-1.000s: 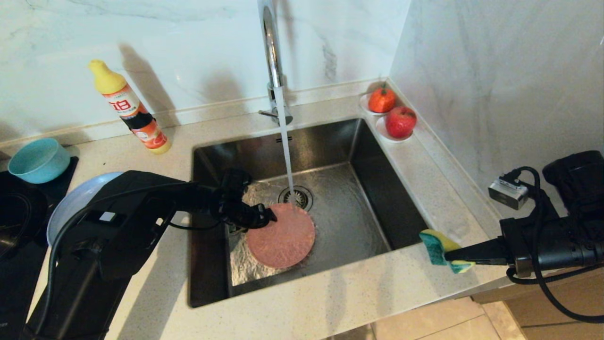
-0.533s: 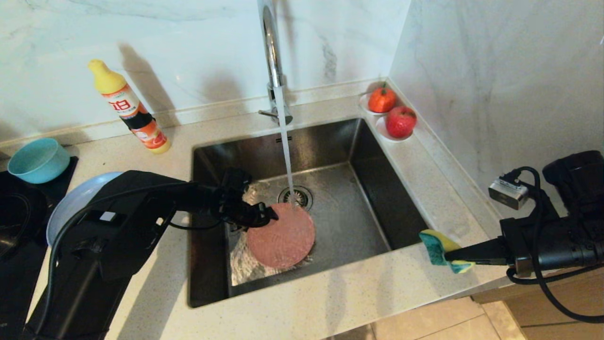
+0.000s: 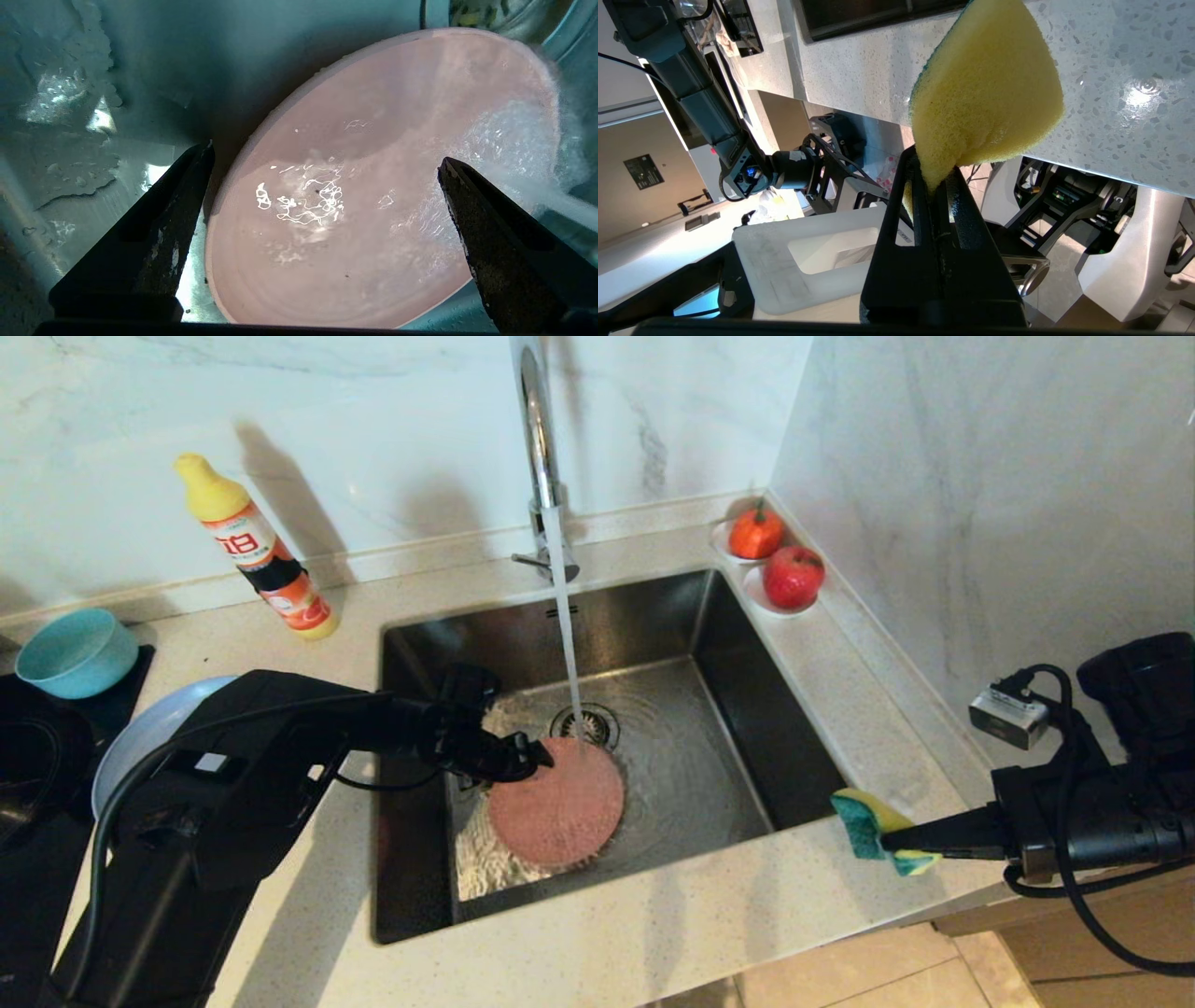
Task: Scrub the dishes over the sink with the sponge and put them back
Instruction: Rinse the plate
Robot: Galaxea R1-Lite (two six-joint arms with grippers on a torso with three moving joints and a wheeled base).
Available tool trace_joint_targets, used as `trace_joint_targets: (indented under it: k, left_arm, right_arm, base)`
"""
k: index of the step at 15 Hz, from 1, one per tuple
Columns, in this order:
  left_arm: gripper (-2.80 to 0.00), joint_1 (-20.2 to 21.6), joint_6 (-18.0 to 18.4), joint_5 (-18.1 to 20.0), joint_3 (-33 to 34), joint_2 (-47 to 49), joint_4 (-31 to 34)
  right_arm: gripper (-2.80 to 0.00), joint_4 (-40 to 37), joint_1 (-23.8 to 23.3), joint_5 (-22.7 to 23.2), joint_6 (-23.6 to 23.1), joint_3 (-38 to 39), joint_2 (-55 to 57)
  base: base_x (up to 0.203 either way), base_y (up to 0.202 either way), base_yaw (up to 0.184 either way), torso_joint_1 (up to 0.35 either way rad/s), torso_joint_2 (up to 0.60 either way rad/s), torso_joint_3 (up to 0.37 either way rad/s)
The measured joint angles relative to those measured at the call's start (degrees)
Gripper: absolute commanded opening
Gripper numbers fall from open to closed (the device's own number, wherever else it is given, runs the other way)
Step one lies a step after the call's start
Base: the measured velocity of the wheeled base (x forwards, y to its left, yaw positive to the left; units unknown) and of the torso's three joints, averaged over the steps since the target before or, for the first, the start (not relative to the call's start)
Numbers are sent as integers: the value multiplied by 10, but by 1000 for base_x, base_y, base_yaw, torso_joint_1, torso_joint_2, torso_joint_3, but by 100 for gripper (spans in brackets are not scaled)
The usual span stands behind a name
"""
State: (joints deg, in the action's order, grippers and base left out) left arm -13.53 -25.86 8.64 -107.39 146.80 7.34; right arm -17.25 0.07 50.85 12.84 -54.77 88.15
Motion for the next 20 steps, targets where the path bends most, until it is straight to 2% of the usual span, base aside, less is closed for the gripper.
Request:
trace_joint_targets:
  k: [20]
  left_arm:
    - [0, -1, -2, 0, 0, 12, -9]
  right_arm:
    - [-280, 0, 1, -1, -1, 0, 5]
  base:
    - [0, 0, 0, 0, 0, 0]
